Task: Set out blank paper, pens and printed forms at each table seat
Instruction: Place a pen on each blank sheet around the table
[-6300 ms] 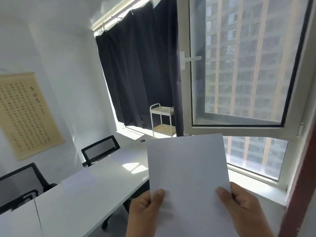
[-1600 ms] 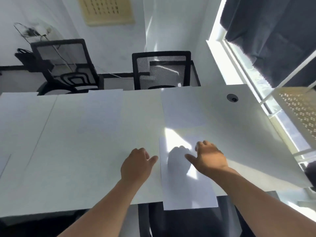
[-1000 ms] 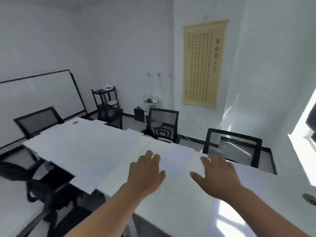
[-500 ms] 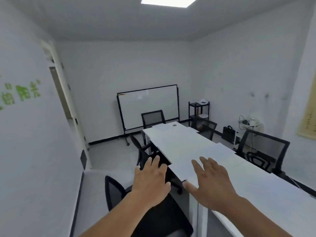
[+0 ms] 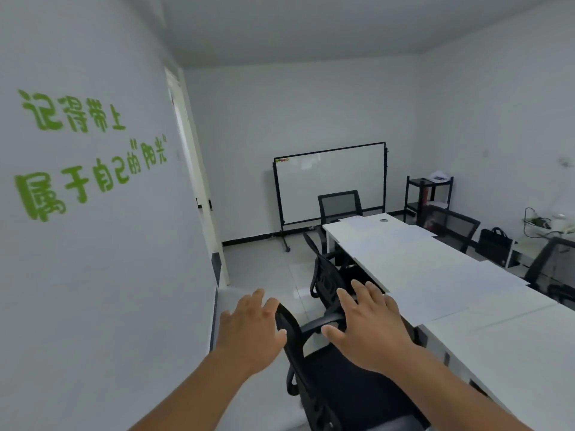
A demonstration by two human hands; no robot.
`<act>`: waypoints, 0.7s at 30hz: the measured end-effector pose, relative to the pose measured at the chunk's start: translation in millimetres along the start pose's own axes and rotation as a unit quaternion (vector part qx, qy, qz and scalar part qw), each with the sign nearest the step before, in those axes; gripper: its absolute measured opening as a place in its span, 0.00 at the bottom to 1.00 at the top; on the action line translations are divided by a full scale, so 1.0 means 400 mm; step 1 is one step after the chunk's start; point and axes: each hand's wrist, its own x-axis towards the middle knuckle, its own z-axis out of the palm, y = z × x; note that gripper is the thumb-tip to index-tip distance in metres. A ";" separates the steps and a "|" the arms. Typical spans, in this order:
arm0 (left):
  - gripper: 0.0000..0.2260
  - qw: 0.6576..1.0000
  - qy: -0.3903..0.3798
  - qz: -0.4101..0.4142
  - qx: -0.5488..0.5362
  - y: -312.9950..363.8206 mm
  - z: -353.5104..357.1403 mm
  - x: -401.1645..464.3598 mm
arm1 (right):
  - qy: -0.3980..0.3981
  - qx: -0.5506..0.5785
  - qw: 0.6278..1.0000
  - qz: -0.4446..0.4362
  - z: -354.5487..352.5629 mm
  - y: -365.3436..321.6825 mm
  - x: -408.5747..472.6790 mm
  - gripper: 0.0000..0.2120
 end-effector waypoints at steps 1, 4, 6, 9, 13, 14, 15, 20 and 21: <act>0.29 1.000 -0.002 -0.001 -0.002 -0.040 0.000 0.004 | -0.001 0.001 1.000 0.000 0.007 -0.036 0.015 0.43; 0.29 1.000 0.003 0.003 0.005 -0.122 -0.009 0.023 | 0.000 -0.001 1.000 0.002 0.015 -0.121 0.047 0.43; 0.28 1.000 0.013 0.010 0.006 -0.164 -0.015 0.036 | 0.003 -0.003 1.000 0.004 0.018 -0.170 0.069 0.43; 0.28 1.000 0.019 0.011 0.002 -0.215 -0.022 0.058 | 0.008 -0.004 1.000 0.003 0.018 -0.240 0.107 0.43; 0.29 1.000 0.016 0.004 -0.008 -0.276 -0.024 0.084 | 0.016 -0.014 1.000 -0.006 0.007 -0.317 0.174 0.43; 0.29 1.000 0.016 0.000 -0.009 -0.292 -0.025 0.094 | 0.018 -0.012 1.000 -0.009 0.005 -0.333 0.194 0.43; 0.29 1.000 0.017 -0.006 -0.010 -0.309 -0.025 0.104 | 0.020 -0.011 1.000 -0.013 0.001 -0.349 0.213 0.42; 0.29 0.999 0.016 -0.042 -0.013 -0.383 -0.015 0.166 | 0.022 -0.008 0.999 -0.037 0.010 -0.394 0.321 0.42; 0.29 0.999 0.013 -0.048 -0.012 -0.400 -0.010 0.190 | 0.022 -0.005 0.999 -0.043 0.015 -0.401 0.355 0.43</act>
